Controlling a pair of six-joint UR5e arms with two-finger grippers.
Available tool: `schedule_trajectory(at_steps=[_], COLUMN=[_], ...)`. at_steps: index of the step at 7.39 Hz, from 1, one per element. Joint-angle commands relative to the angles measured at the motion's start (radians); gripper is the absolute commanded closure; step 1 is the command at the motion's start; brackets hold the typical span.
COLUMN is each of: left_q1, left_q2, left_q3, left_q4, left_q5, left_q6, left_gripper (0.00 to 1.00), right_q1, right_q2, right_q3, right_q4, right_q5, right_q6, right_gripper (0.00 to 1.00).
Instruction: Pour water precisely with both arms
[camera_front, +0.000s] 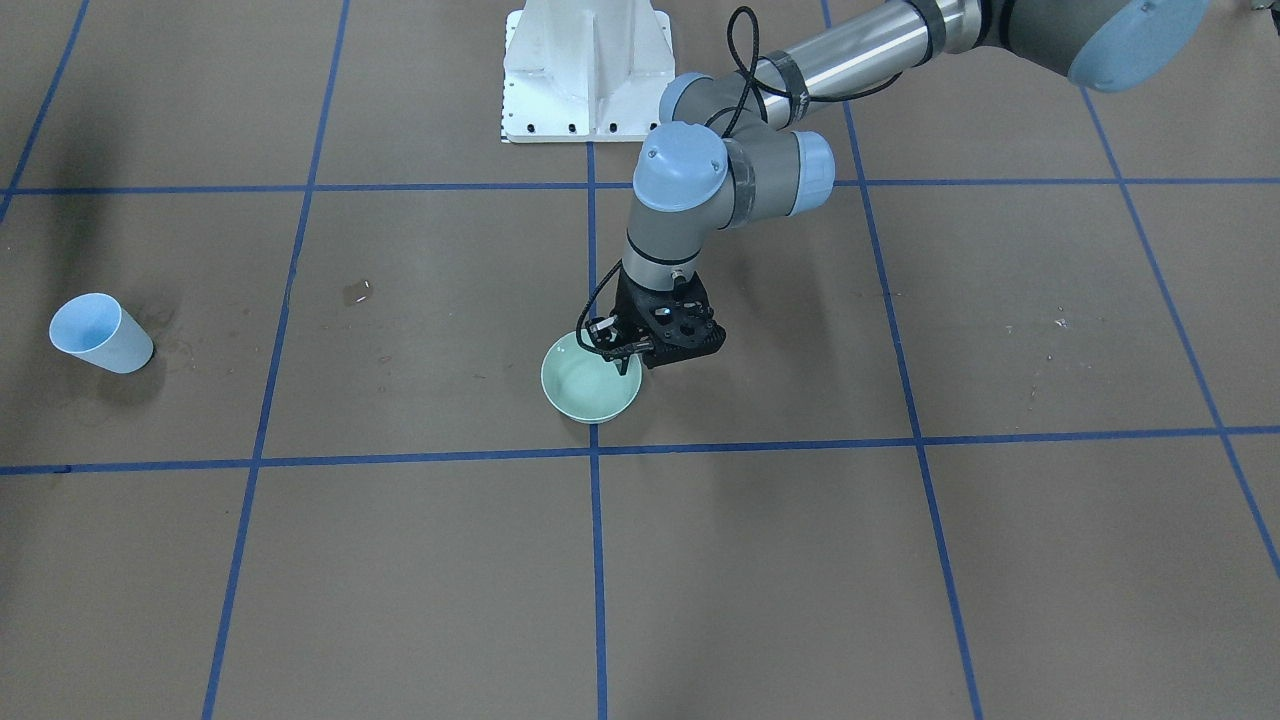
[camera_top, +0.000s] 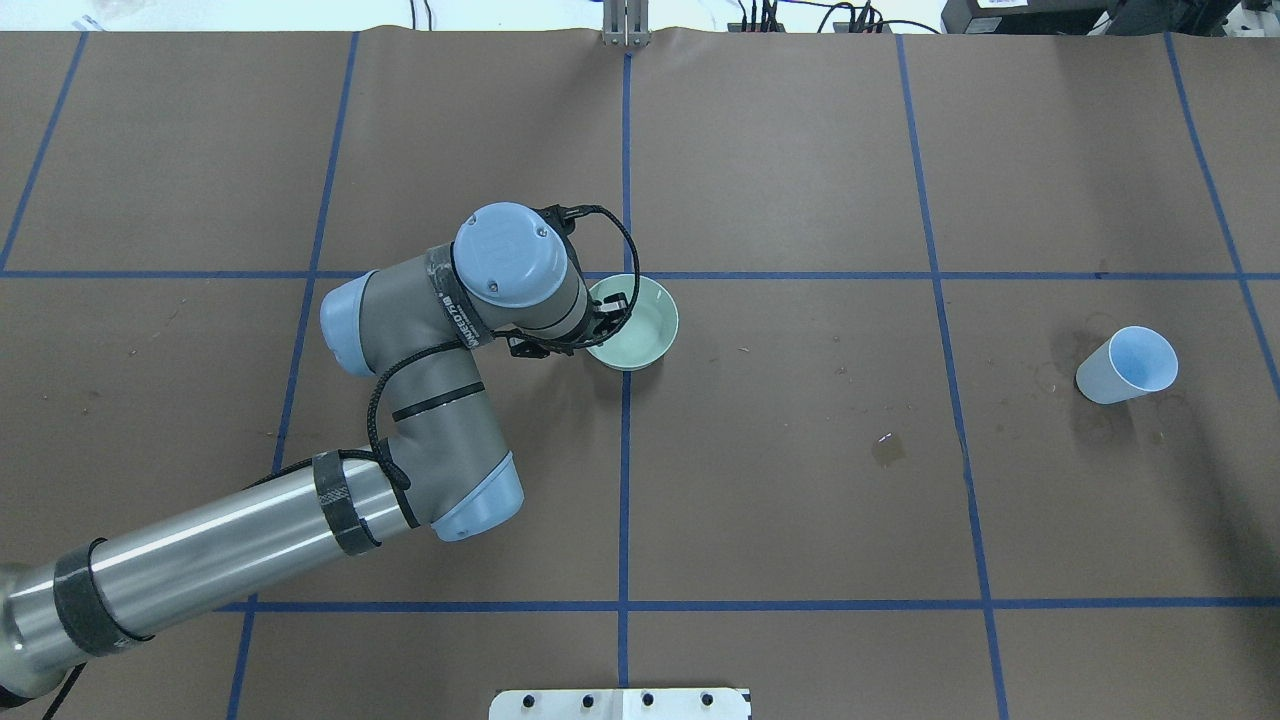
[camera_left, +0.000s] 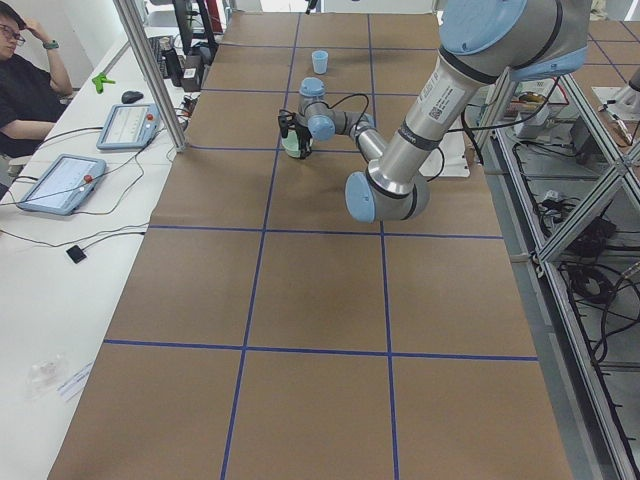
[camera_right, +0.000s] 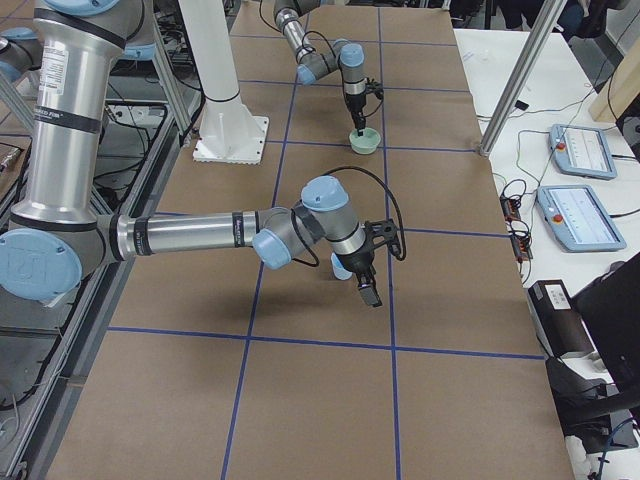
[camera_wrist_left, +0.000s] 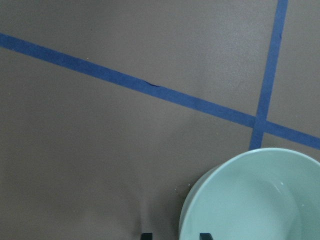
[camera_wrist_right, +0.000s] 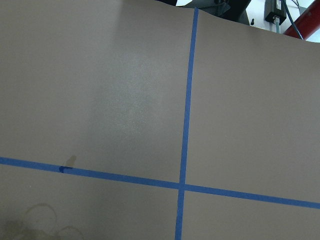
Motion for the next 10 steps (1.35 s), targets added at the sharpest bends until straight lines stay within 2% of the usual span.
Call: schedule_trajectory(at_steps=[1, 2, 4, 5, 6, 7, 8, 10], left_q1=[-0.008, -0.037, -0.15, -0.198, -0.233, -0.266, -0.311, -0.428], left_q2=[-0.012, -0.028, -0.029, -0.021, 0.034, 0.136, 0.251, 0.458], left_q3=[0.007, 0.0, -0.036, -0.076, -0.136, -0.239, -0.322, -0.424], left_q4=[-0.003, 0.008, 0.023, 0.046, 0.089, 0.139, 0.15, 0.141], left_q5=[0.0, -0.011, -0.188, -0.228, -0.268, -0.274, -0.3, -0.406], left_q6=[-0.003, 0.0, 0.002, 0.009, 0.105, 0.221, 0.315, 0.516], left_gripper=[1.0, 1.0, 1.0, 1.0, 1.0, 1.0, 1.0, 1.0], right_q1=[0.002, 0.007, 0.039, 0.078, 0.109, 0.143, 0.171, 0.2], right_q2=[0.0, 0.0, 0.0, 0.0, 0.002, 0.011, 0.012, 0.009], right_q3=[-0.001, -0.001, -0.011, -0.049, -0.082, -0.085, -0.074, -0.041], right_q4=[0.0, -0.002, -0.009, -0.014, -0.02, -0.113, -0.222, -0.389], right_q5=[0.02, 0.034, 0.081, 0.174, 0.275, 0.354, 0.392, 0.391], right_q6=[-0.002, -0.002, -0.002, -0.004, -0.005, -0.03, -0.11, -0.224], right_gripper=[0.01, 0.01, 0.01, 0.01, 0.01, 0.01, 0.01, 0.01])
